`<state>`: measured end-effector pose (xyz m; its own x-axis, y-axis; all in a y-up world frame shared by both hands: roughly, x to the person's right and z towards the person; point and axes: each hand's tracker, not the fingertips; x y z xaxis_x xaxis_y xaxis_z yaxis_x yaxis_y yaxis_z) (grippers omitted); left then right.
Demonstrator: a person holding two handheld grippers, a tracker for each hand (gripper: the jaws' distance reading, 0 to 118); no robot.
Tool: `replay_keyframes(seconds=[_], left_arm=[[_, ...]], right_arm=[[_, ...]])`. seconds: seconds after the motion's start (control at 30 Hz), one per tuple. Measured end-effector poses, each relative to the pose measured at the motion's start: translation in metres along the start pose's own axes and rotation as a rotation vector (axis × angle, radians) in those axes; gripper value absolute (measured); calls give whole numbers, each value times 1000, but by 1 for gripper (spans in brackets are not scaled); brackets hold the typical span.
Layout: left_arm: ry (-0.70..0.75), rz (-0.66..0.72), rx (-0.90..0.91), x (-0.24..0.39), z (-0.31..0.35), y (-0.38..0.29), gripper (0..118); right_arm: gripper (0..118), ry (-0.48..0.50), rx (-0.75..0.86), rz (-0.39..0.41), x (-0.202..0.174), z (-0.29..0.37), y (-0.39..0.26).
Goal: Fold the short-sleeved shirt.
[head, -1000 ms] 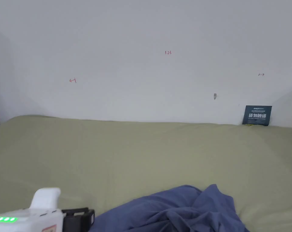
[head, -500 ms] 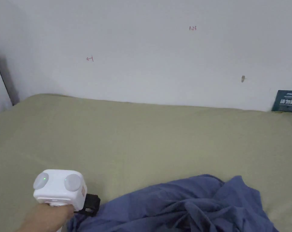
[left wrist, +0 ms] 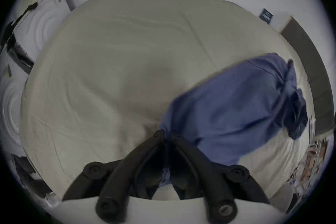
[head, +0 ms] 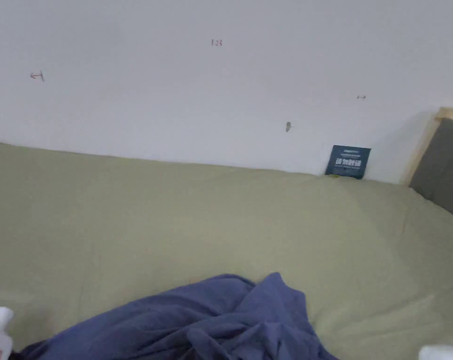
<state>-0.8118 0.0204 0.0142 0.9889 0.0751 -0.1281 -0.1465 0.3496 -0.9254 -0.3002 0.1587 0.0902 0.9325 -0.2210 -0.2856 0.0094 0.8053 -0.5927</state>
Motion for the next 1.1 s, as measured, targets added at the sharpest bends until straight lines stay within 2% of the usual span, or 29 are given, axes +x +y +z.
replay_keyframes(seconds=[0.07,0.13,0.23,0.27,0.37,0.47,0.57,0.63,0.7,0.73,0.77,0.8,0.87,0.93,1.0,1.1], left_arm=[[-22,0,45,-3,7,-9,4],[-38,12,58,-6,12,-15,4],[-9,-26,63,-8,14,-22,4],[8,-43,69,-11,12,-20,4],[-1,-23,63,-15,11,-19,4],[-30,14,52,-18,9,-17,4],[-26,-12,39,-17,6,-15,4],[-26,-29,27,-15,3,-13,4],[-26,-28,24,-14,-1,-12,4],[-26,-21,22,-14,-2,-12,4],[-33,-10,18,-15,-2,-13,4],[-37,-8,16,-16,-3,-14,4],[-39,-3,18,-17,-2,-15,4],[-43,3,21,-20,0,-15,4],[-50,28,40,-21,7,-14,4],[-87,78,120,-24,32,-9,4]], right_arm=[[73,-59,-55,-28,23,-48,40],[73,-40,-184,-40,46,-107,74],[73,-90,-331,-191,81,-202,108],[73,-213,-372,-163,84,-230,110],[73,-303,-479,-255,101,-296,118],[73,-306,-481,-347,105,-329,117],[73,-223,-468,-403,97,-342,116],[71,-241,-503,-393,89,-353,112],[69,-242,-521,-335,84,-360,107],[53,-274,-538,-302,82,-363,104],[15,-273,-570,-285,81,-363,101],[3,-267,-561,-291,81,-361,101],[3,-285,-509,-320,82,-347,105],[3,-190,-520,-351,86,-332,110],[3,-178,-457,-394,88,-317,118],[3,-58,-360,-425,90,-261,138]])
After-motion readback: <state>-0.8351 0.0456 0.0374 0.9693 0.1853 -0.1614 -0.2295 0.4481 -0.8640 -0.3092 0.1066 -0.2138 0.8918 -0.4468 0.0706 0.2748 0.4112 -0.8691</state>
